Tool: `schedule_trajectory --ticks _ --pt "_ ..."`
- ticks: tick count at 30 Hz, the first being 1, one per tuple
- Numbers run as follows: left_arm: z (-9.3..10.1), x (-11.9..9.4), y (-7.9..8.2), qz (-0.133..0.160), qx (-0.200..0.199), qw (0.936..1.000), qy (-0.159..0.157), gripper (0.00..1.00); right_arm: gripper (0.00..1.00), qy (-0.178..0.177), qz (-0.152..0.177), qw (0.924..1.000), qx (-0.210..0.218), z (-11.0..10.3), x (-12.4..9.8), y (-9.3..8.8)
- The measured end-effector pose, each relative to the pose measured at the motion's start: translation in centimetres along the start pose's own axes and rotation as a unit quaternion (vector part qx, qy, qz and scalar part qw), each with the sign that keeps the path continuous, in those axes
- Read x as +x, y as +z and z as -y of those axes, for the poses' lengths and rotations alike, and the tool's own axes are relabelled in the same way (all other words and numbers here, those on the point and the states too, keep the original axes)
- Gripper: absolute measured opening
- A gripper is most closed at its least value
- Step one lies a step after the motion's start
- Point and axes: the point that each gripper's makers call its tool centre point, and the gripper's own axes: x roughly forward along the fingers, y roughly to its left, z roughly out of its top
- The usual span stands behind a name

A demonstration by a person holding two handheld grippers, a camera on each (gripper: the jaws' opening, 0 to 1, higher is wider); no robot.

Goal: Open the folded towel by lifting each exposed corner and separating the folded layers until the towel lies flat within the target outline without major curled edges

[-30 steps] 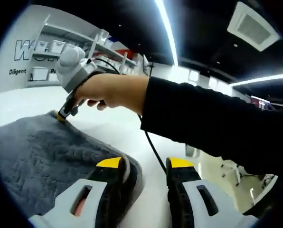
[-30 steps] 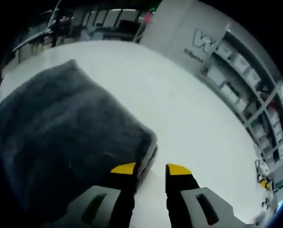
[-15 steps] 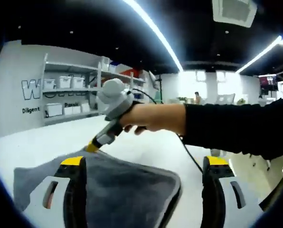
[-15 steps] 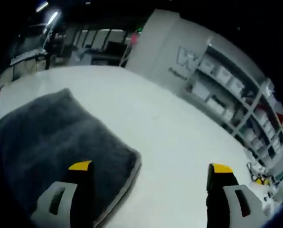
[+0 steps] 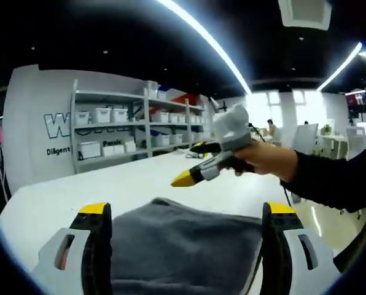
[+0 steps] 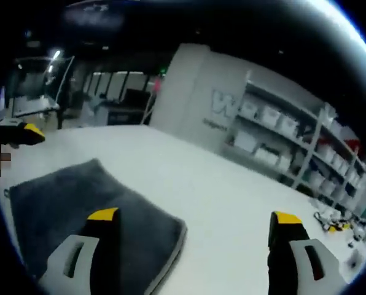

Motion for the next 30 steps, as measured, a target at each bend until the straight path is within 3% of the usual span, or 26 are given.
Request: schedule_trajectory --ticks 9,12,19,30 --pt "-6.2 -6.0 -0.2 -0.004 0.008 0.9975 0.070 1.00 1.00 -0.001 0.053 0.9985 0.016 -1.4 -5.1 2.0" --pt "-7.2 -7.5 -0.2 0.000 0.008 0.9963 0.086 1.00 1.00 -0.003 0.068 0.9975 0.017 -1.8 -6.7 2.2" --pt "-8.7 -10.0 -0.9 0.002 0.005 0.9935 0.113 1.00 1.00 -0.010 0.085 0.9958 0.032 -1.9 -9.5 1.9" --pt "-9.8 -11.9 -1.6 -0.005 0.002 0.9908 0.135 1.00 1.00 -0.013 0.087 0.9953 0.039 -1.5 -12.4 0.6"
